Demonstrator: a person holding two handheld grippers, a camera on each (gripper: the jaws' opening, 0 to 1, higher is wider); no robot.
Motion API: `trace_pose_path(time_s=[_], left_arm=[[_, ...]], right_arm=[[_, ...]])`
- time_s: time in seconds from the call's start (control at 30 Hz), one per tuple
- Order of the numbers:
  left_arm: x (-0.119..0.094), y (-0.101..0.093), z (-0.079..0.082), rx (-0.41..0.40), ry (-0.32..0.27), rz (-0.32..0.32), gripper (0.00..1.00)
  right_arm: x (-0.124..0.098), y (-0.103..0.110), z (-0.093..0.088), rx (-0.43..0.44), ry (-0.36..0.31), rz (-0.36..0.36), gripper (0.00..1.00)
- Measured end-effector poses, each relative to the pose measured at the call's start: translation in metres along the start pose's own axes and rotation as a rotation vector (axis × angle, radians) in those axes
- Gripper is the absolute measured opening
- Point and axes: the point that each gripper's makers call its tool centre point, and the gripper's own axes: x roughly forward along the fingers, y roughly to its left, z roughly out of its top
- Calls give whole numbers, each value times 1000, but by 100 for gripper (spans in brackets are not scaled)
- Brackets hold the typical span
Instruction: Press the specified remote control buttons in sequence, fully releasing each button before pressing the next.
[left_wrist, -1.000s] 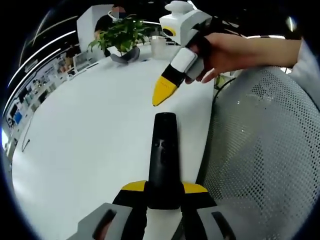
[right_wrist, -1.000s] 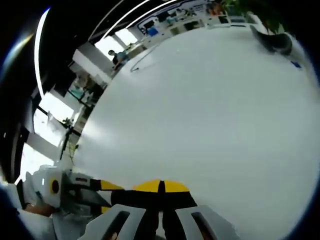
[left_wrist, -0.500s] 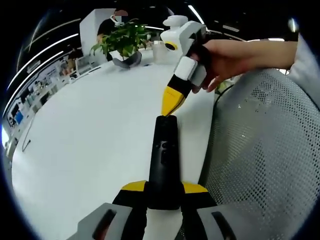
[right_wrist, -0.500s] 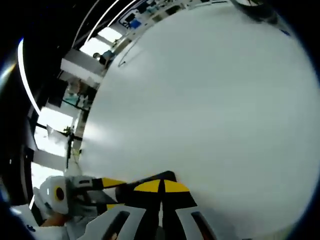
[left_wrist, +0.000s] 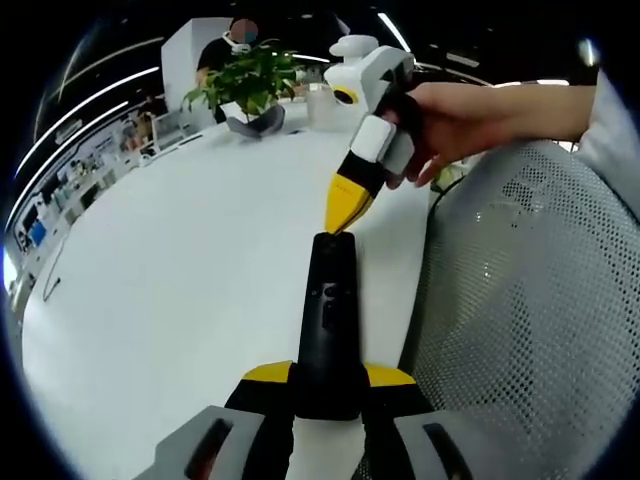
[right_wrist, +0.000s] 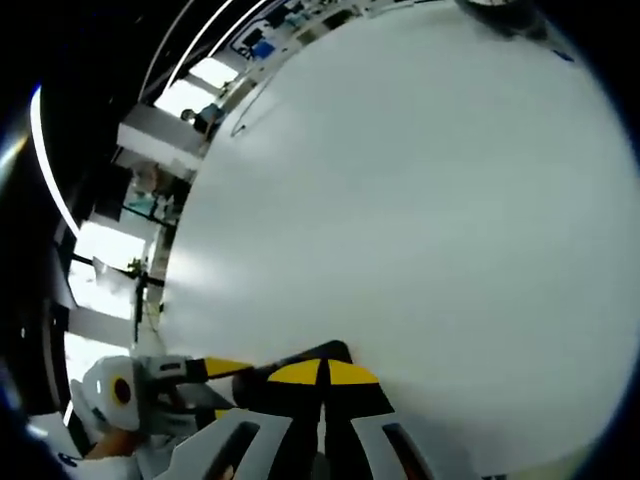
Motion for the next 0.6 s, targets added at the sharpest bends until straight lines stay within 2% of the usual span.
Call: trace_pose_path(time_s=[0.3,0.6], left_arm=[[0,1,0,-8,-1,0,24],[-2,0,-1,13,26,25,24]], right_arm=[[1,-1,0,-6,-20,-14,0],[1,-2,0,0,-11,-4,0]])
